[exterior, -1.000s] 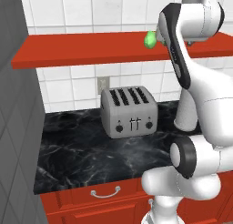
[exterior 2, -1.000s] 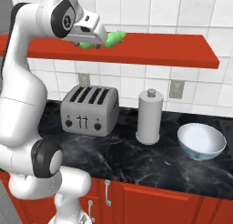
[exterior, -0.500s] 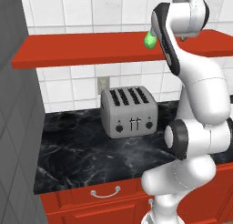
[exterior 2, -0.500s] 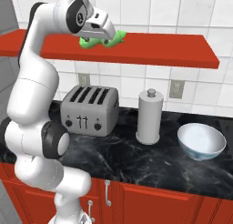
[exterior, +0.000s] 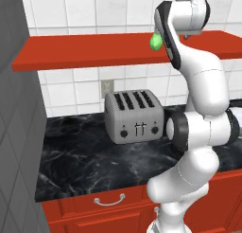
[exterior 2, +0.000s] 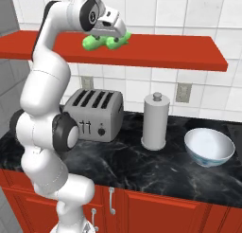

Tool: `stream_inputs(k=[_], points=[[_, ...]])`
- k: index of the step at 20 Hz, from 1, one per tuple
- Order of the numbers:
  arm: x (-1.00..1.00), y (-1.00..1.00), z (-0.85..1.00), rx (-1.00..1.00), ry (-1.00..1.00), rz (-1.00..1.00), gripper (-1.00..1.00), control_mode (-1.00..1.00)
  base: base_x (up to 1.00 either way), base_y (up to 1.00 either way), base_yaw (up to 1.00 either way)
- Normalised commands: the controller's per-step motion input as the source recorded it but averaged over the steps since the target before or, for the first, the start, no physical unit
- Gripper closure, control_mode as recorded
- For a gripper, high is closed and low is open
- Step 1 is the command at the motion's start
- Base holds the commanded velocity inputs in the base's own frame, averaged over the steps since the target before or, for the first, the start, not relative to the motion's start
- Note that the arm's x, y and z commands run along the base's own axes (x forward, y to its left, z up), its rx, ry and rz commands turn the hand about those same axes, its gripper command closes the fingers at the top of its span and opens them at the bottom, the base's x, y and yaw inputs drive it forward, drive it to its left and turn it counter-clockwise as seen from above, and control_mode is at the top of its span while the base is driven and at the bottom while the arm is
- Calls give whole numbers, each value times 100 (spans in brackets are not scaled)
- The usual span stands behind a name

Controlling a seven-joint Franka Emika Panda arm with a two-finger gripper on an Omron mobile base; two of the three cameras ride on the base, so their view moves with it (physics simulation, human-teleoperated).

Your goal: Pick the corns from the cabinet and place them in one bowl. Pick the carrot from the sink and place it in the other bowl.

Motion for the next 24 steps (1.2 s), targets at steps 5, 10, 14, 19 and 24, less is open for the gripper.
stream_inputs(k=[5,10,14,19,24], points=[[39,-1,15,0,4,0,-100,-100,0,0,0],[26,-4,5,0,2,0,-100,-100,0,0,0],[0,-18,0,0,0,0,-100,-100,0,0,0],[-1,-14,-4,0,0,0,-100,-100,0,0,0],[-2,-2,-9,0,0,0,-100,-100,0,0,0]])
